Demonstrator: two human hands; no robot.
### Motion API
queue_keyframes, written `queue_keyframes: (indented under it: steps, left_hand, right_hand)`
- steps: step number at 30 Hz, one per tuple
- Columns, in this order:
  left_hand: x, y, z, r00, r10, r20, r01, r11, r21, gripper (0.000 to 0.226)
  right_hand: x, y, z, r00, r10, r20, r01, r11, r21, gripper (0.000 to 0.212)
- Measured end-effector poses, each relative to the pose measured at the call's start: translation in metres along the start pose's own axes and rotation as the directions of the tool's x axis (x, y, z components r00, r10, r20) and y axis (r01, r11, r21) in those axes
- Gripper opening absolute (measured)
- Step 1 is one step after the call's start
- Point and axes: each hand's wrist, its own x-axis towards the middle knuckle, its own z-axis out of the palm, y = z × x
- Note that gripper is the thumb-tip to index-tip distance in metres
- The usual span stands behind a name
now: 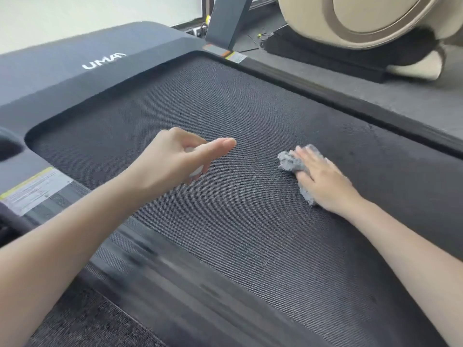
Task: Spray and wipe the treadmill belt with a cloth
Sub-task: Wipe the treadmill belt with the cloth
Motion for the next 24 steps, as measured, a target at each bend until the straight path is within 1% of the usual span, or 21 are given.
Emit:
queue_keyframes:
  steps: [3, 5, 7, 9, 11, 13, 14, 16, 18, 20, 24]
  left_hand:
    - [0.002, -0.002, -0.001, 1.000, 0.002, -0.023, -0.002, 1.000, -0.014, 0.084]
    - [0.003, -0.003, -0.003, 0.999, -0.002, -0.039, 0.001, 0.999, -0.035, 0.083]
    - [0.003, -0.003, -0.002, 0.998, -0.005, -0.056, 0.001, 0.998, -0.063, 0.085]
    - [0.003, -0.001, -0.002, 0.998, -0.011, -0.057, 0.006, 0.997, -0.082, 0.088]
    - [0.003, 0.001, -0.002, 0.998, -0.017, -0.055, 0.013, 0.997, -0.076, 0.092]
    - [0.004, 0.003, -0.002, 0.998, -0.027, -0.056, 0.024, 0.998, -0.066, 0.095]
    - [0.004, 0.003, -0.003, 0.998, -0.032, -0.055, 0.028, 0.998, -0.062, 0.095]
    - [0.005, 0.004, -0.004, 0.998, -0.030, -0.052, 0.028, 0.999, -0.046, 0.095]
    - [0.007, 0.004, -0.003, 0.998, -0.032, -0.056, 0.030, 0.999, -0.027, 0.094]
    - [0.010, 0.004, 0.000, 0.998, -0.034, -0.054, 0.033, 0.999, -0.022, 0.092]
    - [0.020, 0.009, 0.010, 1.000, -0.011, -0.028, 0.012, 1.000, 0.003, 0.094]
  right_hand:
    - [0.016, 0.015, -0.003, 0.995, 0.088, -0.049, -0.088, 0.996, 0.004, 0.053]
    - [0.019, 0.010, -0.001, 0.994, 0.101, -0.050, -0.101, 0.995, 0.003, 0.051]
    - [0.018, 0.000, 0.002, 0.996, 0.079, -0.032, -0.079, 0.997, 0.011, 0.051]
    - [0.014, -0.018, 0.005, 1.000, 0.006, -0.015, -0.006, 0.999, 0.040, 0.050]
    - [0.008, -0.045, 0.010, 0.994, -0.109, 0.019, 0.108, 0.993, 0.053, 0.051]
    - [-0.004, -0.075, 0.017, 0.969, -0.241, 0.051, 0.239, 0.970, 0.050, 0.056]
    - [-0.013, -0.089, 0.021, 0.946, -0.319, 0.055, 0.316, 0.947, 0.052, 0.059]
    - [-0.035, -0.108, 0.030, 0.878, -0.476, 0.050, 0.473, 0.879, 0.059, 0.058]
    - [-0.055, -0.113, 0.038, 0.807, -0.588, 0.052, 0.585, 0.809, 0.051, 0.057]
    - [-0.063, -0.111, 0.040, 0.766, -0.640, 0.058, 0.638, 0.769, 0.041, 0.054]
    - [-0.049, -0.099, 0.031, 0.725, -0.683, 0.084, 0.686, 0.728, 0.001, 0.052]
